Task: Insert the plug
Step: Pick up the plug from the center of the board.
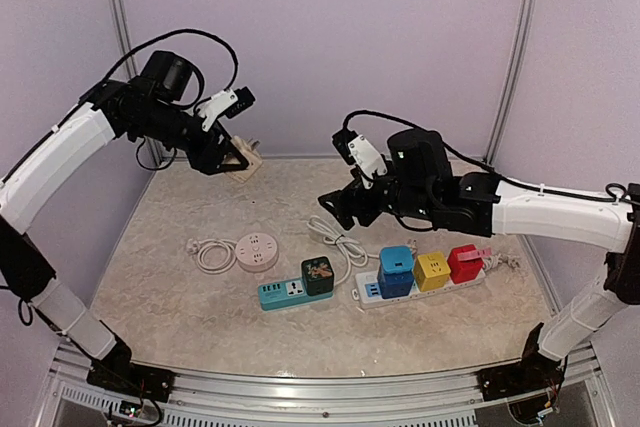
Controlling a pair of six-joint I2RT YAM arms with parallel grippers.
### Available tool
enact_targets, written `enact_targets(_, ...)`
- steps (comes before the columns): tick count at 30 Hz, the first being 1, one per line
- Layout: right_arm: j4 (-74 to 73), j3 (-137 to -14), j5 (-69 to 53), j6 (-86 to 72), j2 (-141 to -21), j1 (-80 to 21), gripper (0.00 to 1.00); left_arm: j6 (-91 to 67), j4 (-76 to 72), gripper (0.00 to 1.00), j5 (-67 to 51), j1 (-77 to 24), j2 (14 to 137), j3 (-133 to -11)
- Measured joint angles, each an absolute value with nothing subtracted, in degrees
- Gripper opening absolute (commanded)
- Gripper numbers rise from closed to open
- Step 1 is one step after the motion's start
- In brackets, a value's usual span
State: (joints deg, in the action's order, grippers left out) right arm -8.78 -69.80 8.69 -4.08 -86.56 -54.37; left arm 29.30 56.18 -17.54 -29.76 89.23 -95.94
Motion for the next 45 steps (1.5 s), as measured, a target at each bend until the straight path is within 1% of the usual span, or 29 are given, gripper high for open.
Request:
enact_targets(4,4.5,-66.3,8.8,3.9,-84.7,-59.6,0.94,20.1,56.7,0.0,-22.1,-27.7,86.1,-104.7)
enact_targets(6,10.4,-65.1,9.1,9.2,-85.0,-62.9,0.97,16.8,56.7,0.0,-25.0,-27.3,85.2,-106.8)
enact_targets(8,16.4,-64.4,9.3,14.8,-85.8,-65.5,0.99,13.9,56.8,0.0,-28.8,-27.1,84.5,-108.1)
enact_targets(12,32.0,-63.8,11.7,28.9,-89.8,-70.2,1.0,9.0,57.1,0.0,-35.4,-27.4,84.1,-108.2)
enact_targets(15,41.1,-64.0,14.4,37.7,-93.9,-72.1,1.0,7.0,57.6,0.0,-38.0,-27.9,84.1,-107.6)
enact_targets(18,44.8,-65.7,17.0,44.0,-97.7,-72.4,1.0,6.2,58.2,0.0,-39.6,-28.4,84.0,-107.3)
enact_targets(23,46.9,-71.6,22.6,51.1,-102.7,-72.4,1.0,6.3,59.4,0.0,-40.2,-29.5,83.9,-106.7)
enact_targets(29,50.1,-75.2,28.1,57.0,-105.1,-72.4,0.98,7.7,60.4,0.0,-39.9,-30.8,83.9,-106.6)
enact_targets(41,52.7,-74.5,27.8,60.5,-105.2,-72.5,0.77,8.2,61.4,0.0,-39.6,-31.0,84.0,-106.3)
enact_targets(42,52.7,-74.4,27.7,60.6,-105.2,-72.6,0.74,8.2,61.4,0.0,-39.6,-31.0,84.0,-106.3)
enact_targets(44,52.6,-74.4,27.6,60.4,-105.2,-72.6,0.64,8.2,61.4,0.0,-39.6,-31.0,84.0,-106.3)
enact_targets(45,52.6,-74.4,27.6,60.6,-105.2,-72.6,0.62,8.2,61.3,0.0,-39.6,-31.1,84.1,-106.3)
